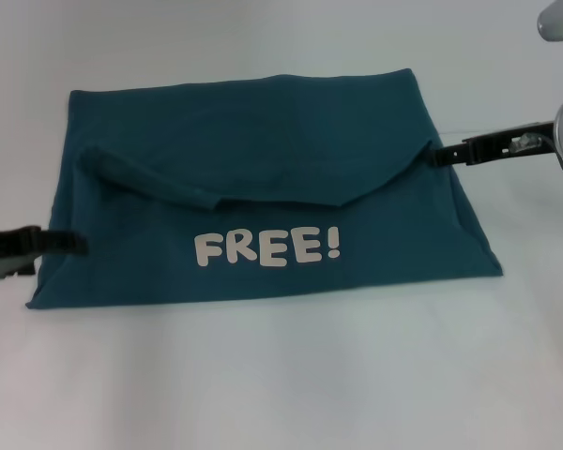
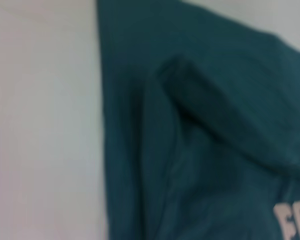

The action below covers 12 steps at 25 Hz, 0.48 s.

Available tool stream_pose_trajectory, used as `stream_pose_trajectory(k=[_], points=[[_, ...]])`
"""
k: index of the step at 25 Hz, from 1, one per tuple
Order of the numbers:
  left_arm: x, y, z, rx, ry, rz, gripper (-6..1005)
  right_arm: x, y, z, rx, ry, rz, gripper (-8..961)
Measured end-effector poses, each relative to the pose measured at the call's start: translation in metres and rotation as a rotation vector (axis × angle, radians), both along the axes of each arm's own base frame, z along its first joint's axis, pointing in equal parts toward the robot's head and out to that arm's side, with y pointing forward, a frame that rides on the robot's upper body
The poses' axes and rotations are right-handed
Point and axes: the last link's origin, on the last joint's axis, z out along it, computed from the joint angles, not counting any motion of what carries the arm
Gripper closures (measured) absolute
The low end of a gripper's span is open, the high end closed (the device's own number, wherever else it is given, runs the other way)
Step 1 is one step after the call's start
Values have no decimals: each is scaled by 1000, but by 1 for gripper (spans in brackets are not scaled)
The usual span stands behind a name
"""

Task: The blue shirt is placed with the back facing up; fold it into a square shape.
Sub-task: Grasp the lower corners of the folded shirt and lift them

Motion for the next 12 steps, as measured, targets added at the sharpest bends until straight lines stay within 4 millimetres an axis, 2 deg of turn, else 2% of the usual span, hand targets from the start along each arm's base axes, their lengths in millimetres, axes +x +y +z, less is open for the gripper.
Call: stream_pose_trajectory(k=[5,12], points=[[-7,-7,-1,-39,24,68,72,3,-3,0,-11,-8,-10,29],[-19,-13,3,-7,18,114,81,5,-5,-2,-20,-17,-13,31]])
